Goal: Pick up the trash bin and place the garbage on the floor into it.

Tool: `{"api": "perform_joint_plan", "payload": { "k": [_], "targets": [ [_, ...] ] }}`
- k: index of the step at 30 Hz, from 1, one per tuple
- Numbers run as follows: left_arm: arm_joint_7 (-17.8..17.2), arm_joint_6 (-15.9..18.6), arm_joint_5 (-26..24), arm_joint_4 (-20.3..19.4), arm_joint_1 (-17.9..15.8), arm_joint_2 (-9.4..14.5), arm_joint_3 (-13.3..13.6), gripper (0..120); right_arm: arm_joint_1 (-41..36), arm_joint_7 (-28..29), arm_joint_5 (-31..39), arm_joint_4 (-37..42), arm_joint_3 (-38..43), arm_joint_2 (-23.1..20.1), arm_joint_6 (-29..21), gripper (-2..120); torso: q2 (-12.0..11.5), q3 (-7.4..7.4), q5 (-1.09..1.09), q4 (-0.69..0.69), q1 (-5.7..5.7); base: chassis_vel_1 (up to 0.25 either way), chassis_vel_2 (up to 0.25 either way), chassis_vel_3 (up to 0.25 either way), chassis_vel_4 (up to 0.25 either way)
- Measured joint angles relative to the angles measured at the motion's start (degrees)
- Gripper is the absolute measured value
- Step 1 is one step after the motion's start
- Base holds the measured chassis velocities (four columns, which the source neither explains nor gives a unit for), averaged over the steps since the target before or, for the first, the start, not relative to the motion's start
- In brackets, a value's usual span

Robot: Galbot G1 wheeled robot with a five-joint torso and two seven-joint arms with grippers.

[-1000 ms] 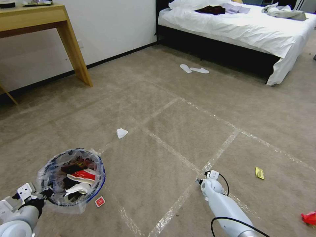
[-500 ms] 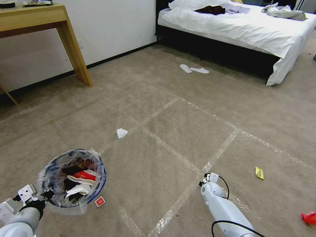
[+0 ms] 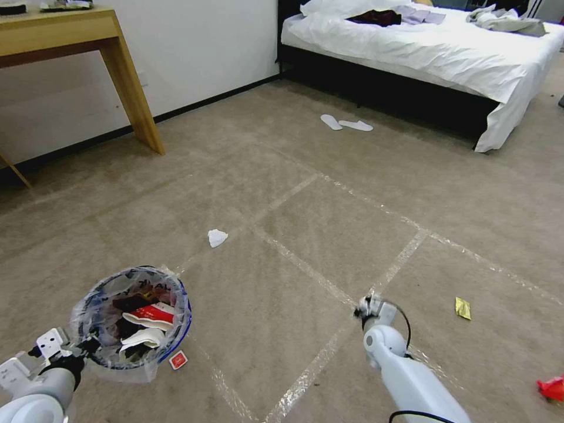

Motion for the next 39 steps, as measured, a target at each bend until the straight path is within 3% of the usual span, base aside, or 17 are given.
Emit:
{"api": "perform_joint_plan", "payload": {
  "k": [2, 4, 6, 8, 11, 13, 14, 15, 16, 17, 20, 21, 24, 29, 33, 39],
  "targets": [
    [-0.1, 0.2, -0.1, -0.1, -0.1, 0.2, 0.2, 0, 0.0, -1.2, 0.7, 4.3, -0.6, -2.0, 2.3, 0, 0.0, 0.00, -0.01, 0.01, 0.00, 0.000, 0.000, 0.000, 0.000],
    [-0.5, 0.7, -0.7, -0.3, -0.3, 0.8, 0.7, 0, 1.3, -4.4, 4.5, 17.9, -3.7, -9.2, 6.7, 0, 0.0, 0.00, -0.01, -0.03, 0.00, 0.000, 0.000, 0.000, 0.000],
    [-0.5, 0.8, -0.9, -0.4, -0.3, 1.0, 0.8, 0, 1.8, -4.8, 5.3, 20.5, -4.3, -10.3, 7.1, 0, 0.0, -0.01, -0.01, -0.02, 0.00, 0.000, 0.000, 0.000, 0.000],
    [-0.9, 1.4, -2.3, -0.7, -0.2, 1.7, 1.0, 0, 5.1, -7.4, 9.8, 31.5, -8.6, -15.0, 8.2, 0, 0.0, 0.00, 0.00, -0.01, 0.00, 0.000, 0.000, 0.000, 0.000],
    [-1.3, 1.7, -3.0, -0.8, -0.2, 2.1, 1.0, 0, 7.2, -8.0, 11.5, 34.6, -10.9, -16.3, 8.6, 0, 0.0, -0.01, -0.01, 0.00, 0.00, 0.000, 0.000, 0.000, 0.000],
    [-1.7, 2.2, -4.2, -1.1, -0.2, 2.7, 1.2, 0, 13.7, -8.8, 15.8, 40.3, -17.8, -18.4, 9.9, 0, 0.0, 0.00, -0.02, 0.01, 0.00, 0.000, 0.000, 0.000, 0.000],
    [-2.1, 2.6, -4.6, -1.3, -0.2, 3.1, 1.6, 0, 20.3, -8.9, 20.7, 44.6, -25.2, -19.0, 10.5, 0, 0.0, -0.01, -0.03, 0.01, 0.00, 0.000, 0.000, 0.000, 0.000],
    [-2.1, 2.6, -4.6, -1.3, -0.2, 3.1, 1.6, 0, 20.3, -8.9, 20.7, 44.6, -25.2, -19.0, 10.5, 0, 0.0, -0.01, -0.03, 0.01, 0.00, 0.000, 0.000, 0.000, 0.000],
    [-2.2, 2.9, -4.8, -1.6, -0.3, 3.4, 1.8, 0, 25.4, -8.5, 24.9, 47.1, -31.5, -18.5, 10.5, 0, 0.0, 0.00, -0.02, 0.00, 0.00, 0.000, 0.000, 0.000, 0.000],
    [-2.2, 2.9, -4.8, -1.6, -0.3, 3.4, 1.8, 0, 25.4, -8.5, 24.9, 47.1, -31.5, -18.5, 10.5, 0, 0.0, 0.00, -0.02, 0.00, 0.00, 0.000, 0.000, 0.000, 0.000],
    [-2.6, 3.1, -4.9, -1.9, -0.3, 3.7, 2.1, 0, 35.2, -5.8, 30.5, 49.2, -43.4, -15.8, 8.7, 0, 0.0, 0.00, -0.02, 0.00, 0.00, 0.000, 0.000, 0.000, 0.000],
    [-2.6, 3.1, -4.9, -1.9, -0.3, 3.7, 2.1, 0, 35.2, -5.8, 30.5, 49.2, -43.4, -15.8, 8.7, 0, 0.0, 0.00, -0.02, 0.00, 0.00, 0.000, 0.000, 0.000, 0.000],
    [-2.6, 3.2, -4.9, -2.0, -0.3, 3.7, 2.1, 0, 42.2, -2.0, 32.7, 48.8, -53.2, -12.8, 6.0, 0, 0.0, 0.00, -0.03, 0.00, 0.01, 0.000, 0.000, 0.000, 0.000],
    [-2.6, 3.2, -4.8, -1.9, -0.6, 3.7, 2.1, 0, 46.5, 2.1, 32.8, 46.9, -61.0, -9.5, 1.8, 0, 0.0, 0.00, -0.02, -0.01, 0.01, 0.000, 0.000, 0.000, 0.000],
    [-2.3, 3.2, -4.6, -1.6, -1.3, 3.4, 2.1, 0, 49.4, 9.3, 33.8, 44.6, -68.4, -4.4, -4.5, 0, 0.0, 0.00, -0.02, -0.01, 0.01, 0.000, 0.000, 0.000, 0.000],
    [-2.2, 3.1, -4.5, -1.7, -1.5, 3.1, 2.2, 0, 50.9, 12.4, 35.2, 42.6, -71.3, 0.0, -8.5, 0, 0.0, 0.00, -0.02, -0.01, 0.01, 0.000, 0.000, 0.000, 0.000]
  ]
}}
